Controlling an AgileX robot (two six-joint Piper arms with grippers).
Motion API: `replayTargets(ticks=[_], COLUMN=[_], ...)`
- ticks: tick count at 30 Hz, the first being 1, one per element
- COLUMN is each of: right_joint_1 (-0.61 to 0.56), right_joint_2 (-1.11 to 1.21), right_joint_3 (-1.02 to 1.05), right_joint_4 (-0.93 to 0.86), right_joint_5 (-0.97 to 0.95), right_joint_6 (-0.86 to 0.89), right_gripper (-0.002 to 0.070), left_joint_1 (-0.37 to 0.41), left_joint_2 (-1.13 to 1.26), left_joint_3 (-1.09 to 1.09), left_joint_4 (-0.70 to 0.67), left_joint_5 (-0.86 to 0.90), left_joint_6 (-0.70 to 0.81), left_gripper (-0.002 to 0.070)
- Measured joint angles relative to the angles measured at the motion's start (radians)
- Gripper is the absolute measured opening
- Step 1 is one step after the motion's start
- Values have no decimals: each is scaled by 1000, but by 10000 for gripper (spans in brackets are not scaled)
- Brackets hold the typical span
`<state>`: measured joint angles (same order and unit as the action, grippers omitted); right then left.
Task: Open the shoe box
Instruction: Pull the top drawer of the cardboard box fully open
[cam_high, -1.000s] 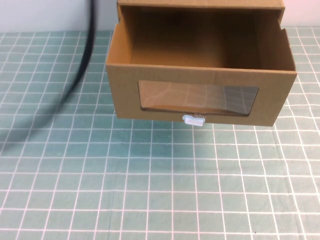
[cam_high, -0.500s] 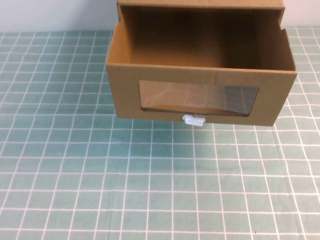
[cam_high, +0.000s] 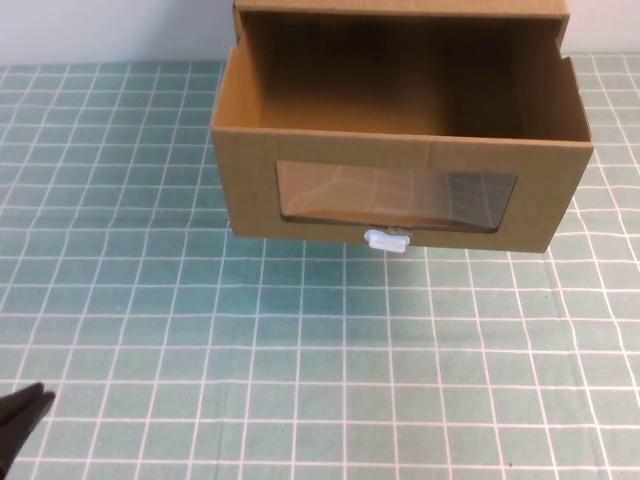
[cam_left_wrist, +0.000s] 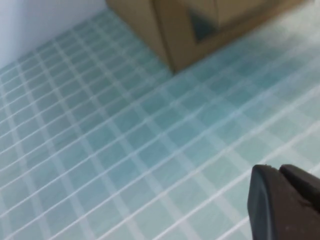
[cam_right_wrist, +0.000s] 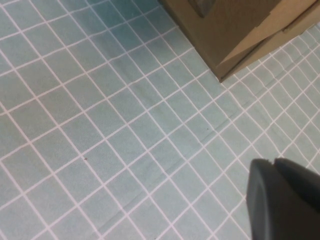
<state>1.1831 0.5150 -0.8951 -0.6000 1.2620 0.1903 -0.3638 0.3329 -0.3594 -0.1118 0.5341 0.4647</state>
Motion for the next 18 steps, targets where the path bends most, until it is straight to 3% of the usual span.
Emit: replayTargets(ticks=[7,13,18], right_joint_1=[0,0,0], right_joint_2=[0,0,0], right_joint_3=[0,0,0], right_joint_4=[0,4,27], right_joint_5=[0,0,1], right_joint_6=[0,0,0], right_gripper=[-13,-13,-13], left_joint_1=[0,3,64], left_joint_2=[-15,-218,-336], left_joint_3=[96,200,316], left_joint_4=[213,162,58], left_joint_5=[-144,-320,-398], left_joint_6=[35,-11,-136], left_gripper=[-5,-5,-5])
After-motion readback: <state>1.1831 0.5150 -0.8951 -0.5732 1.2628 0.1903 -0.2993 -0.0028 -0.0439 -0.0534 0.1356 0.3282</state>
